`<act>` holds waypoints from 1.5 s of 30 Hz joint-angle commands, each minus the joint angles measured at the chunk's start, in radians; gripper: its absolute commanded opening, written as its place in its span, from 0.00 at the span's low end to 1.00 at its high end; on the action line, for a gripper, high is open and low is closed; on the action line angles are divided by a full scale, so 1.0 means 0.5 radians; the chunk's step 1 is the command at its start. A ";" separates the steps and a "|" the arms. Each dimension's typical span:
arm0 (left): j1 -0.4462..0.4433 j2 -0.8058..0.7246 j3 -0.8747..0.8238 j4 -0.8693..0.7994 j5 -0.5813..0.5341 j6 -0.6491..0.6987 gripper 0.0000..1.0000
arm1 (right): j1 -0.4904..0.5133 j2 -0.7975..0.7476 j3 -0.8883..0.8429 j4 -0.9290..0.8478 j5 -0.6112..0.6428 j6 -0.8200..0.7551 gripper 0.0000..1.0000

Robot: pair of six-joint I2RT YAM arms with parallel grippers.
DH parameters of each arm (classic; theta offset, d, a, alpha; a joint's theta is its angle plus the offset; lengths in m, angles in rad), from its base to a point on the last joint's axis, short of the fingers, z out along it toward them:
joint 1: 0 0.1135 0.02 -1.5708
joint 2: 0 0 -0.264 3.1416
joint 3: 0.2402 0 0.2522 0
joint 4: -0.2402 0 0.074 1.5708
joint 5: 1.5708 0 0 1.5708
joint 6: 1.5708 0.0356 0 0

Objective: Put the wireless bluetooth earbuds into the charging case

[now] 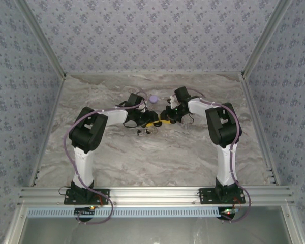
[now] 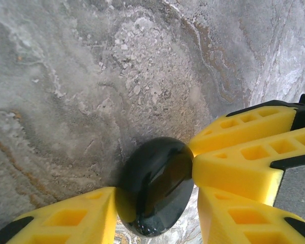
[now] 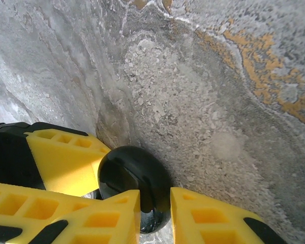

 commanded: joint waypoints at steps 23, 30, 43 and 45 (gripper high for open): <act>-0.050 0.025 -0.147 0.434 0.104 -0.184 0.38 | -0.037 -0.009 -0.129 0.057 -0.173 0.049 0.26; -0.048 0.009 -0.173 0.476 0.099 -0.213 0.38 | -0.054 -0.024 -0.164 0.121 -0.223 0.083 0.30; -0.056 0.003 -0.197 0.516 0.111 -0.237 0.38 | -0.066 -0.047 -0.201 0.220 -0.341 0.133 0.28; -0.055 0.007 -0.197 0.509 0.103 -0.237 0.38 | -0.066 -0.049 -0.202 0.228 -0.352 0.138 0.30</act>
